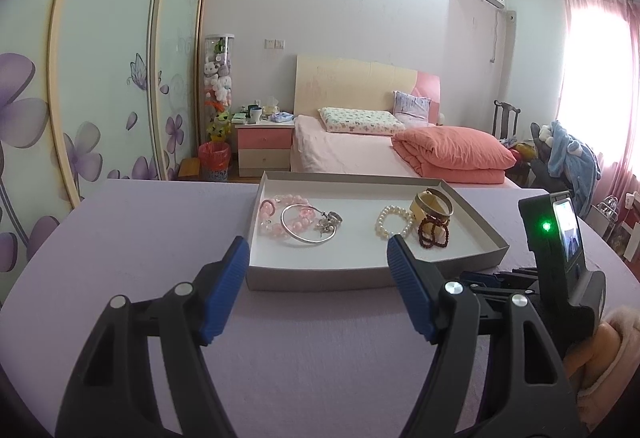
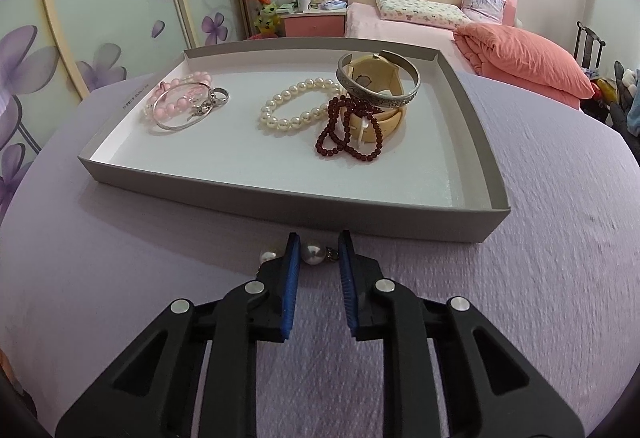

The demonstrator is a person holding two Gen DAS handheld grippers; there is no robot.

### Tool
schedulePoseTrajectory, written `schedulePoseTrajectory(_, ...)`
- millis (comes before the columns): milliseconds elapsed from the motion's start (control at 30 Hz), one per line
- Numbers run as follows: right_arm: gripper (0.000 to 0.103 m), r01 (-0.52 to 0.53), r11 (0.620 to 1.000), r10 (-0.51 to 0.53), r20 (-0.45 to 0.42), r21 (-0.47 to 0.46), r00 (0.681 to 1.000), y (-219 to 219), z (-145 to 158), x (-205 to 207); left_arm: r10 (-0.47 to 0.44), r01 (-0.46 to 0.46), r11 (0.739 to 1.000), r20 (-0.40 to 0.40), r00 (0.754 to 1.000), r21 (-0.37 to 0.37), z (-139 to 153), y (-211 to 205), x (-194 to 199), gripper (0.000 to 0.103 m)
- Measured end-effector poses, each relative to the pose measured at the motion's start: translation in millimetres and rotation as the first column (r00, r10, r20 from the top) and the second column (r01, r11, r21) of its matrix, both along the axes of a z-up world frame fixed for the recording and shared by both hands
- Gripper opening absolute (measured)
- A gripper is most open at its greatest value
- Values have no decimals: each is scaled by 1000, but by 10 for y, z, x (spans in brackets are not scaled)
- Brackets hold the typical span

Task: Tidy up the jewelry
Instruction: 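Move the right tool to a pearl stud earring and close on it, then grasp the other pearl stud earring with the left tool while the right tool holds its earring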

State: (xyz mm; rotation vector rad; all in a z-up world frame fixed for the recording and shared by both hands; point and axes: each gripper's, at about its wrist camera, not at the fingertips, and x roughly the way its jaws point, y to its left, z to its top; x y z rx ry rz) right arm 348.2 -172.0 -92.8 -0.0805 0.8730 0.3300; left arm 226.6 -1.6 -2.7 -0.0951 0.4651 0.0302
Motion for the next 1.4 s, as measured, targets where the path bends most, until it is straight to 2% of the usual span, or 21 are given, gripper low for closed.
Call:
schedulePoseTrajectory(267, 17, 8, 1000, -8, 2, 3, 1000, -98, 19, -41, -44, 44, 999, -43, 998, 7, -73, -133, 144, 70)
schedulePoseTrajectory(500, 17, 23, 1000, -23, 7, 5, 1000, -291, 5, -107, -125, 125, 992, -142, 982, -5, -267, -447, 363, 70)
schedulePoseTrajectory(733, 17, 64, 993, -64, -1, 95, 998, -628, 57, -213, -213, 230, 972, -270, 939, 34, -499, -941, 598, 70)
schedulePoseTrajectory(967, 17, 89, 982, -90, 0, 166, 996, -847, 97, -285, -218, 246, 969, -365, 905, 32, -722, -1261, 867, 69)
schedulePoseTrajectory(1267, 17, 92, 972, -95, 3, 215, 995, -950, 117, -274, -175, 194, 981, -418, 891, 3, -858, -1341, 1114, 42)
schedulePoseTrajectory(1400, 17, 96, 970, -99, 2, 225, 995, -979, 123, -275, -158, 182, 983, -418, 894, 17, -858, -1353, 1149, 31)
